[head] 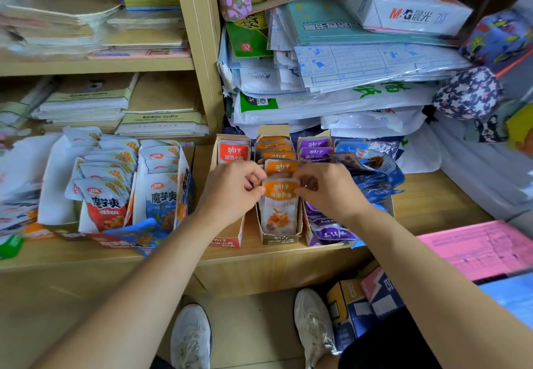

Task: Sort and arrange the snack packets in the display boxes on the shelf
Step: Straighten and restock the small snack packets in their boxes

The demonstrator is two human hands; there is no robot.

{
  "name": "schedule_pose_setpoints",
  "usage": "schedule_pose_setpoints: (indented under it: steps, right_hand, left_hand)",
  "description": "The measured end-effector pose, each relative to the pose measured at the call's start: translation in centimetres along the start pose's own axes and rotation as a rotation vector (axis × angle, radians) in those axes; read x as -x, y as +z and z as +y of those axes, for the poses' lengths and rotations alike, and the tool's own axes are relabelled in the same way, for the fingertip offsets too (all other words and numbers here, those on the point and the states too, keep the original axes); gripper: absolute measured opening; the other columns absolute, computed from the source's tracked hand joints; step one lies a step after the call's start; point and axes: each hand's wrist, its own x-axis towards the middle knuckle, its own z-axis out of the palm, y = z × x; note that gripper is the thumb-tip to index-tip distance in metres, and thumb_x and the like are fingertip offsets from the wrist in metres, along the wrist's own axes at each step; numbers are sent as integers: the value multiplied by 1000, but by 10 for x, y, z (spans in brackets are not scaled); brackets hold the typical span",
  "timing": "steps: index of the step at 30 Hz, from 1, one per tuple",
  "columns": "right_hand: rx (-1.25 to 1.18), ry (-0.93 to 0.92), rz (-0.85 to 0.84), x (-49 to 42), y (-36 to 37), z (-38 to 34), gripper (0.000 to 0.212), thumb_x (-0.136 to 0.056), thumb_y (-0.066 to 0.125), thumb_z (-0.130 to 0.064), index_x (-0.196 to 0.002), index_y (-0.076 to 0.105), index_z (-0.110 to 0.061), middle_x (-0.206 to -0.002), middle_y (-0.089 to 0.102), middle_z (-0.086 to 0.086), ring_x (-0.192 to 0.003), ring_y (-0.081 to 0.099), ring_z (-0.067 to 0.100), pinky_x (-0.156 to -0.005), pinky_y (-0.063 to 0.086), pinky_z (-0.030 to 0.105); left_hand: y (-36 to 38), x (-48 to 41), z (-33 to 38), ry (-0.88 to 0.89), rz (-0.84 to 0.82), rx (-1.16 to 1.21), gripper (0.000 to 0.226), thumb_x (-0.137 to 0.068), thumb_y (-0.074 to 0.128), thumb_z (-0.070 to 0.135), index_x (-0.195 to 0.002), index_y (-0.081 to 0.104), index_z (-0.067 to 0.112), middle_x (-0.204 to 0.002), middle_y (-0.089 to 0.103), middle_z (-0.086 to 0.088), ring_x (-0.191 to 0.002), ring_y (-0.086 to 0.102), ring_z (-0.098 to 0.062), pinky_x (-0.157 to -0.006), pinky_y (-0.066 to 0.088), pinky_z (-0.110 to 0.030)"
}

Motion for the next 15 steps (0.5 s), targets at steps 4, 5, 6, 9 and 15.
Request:
schedule_pose_setpoints:
  steps: [4, 5, 6, 9, 15]
  right_hand:
    - [52, 15, -40, 10, -2, -4, 24, -85, 78, -16, -109, 77, -18, -100, 75, -2, -82, 65, 8, -83, 57, 28]
    - [51, 18, -48, 12, -2, -4, 26, -85, 78, -16, -110, 77, -19, -102, 75, -2, -83, 65, 7, -82, 56, 25]
    - [38, 19, -59, 14, -3, -4, 27, -84, 79, -17, -111, 77, -20, -102, 74, -3, -81, 64, 3, -80, 56, 21]
    - [-75, 87, -117, 18, -10, -1, 31, -85, 75, -10, -114, 75, -23, -98, 72, -12, -77, 63, -5, -70, 50, 10]
    - [-43, 92, -49, 8, -14, 6, 22, -88, 74, -17, -109, 76, -23, -89, 65, -14, -75, 61, -3, -66, 45, 7]
  left_hand:
    - [-1, 5, 7, 4, -166, -26, 33, -80, 83, 31, -112, 72, 31, -93, 66, 19, -77, 65, 2, -76, 59, -33]
    - [-1, 6, 8, 5, -178, -10, 36, -80, 83, 34, -114, 71, 32, -95, 67, 19, -79, 64, 2, -75, 58, -30]
    - [-2, 6, 9, 9, -185, 7, 35, -81, 82, 35, -114, 71, 32, -94, 66, 20, -79, 63, 4, -74, 56, -26]
    - [-6, 8, 5, 44, -256, 39, 21, -85, 79, 27, -105, 76, 32, -89, 64, 25, -81, 60, 4, -72, 50, -21]
    - [-13, 18, -5, 104, -323, 74, 11, -84, 79, 29, -93, 78, 35, -92, 69, 22, -96, 61, 1, -87, 50, -27]
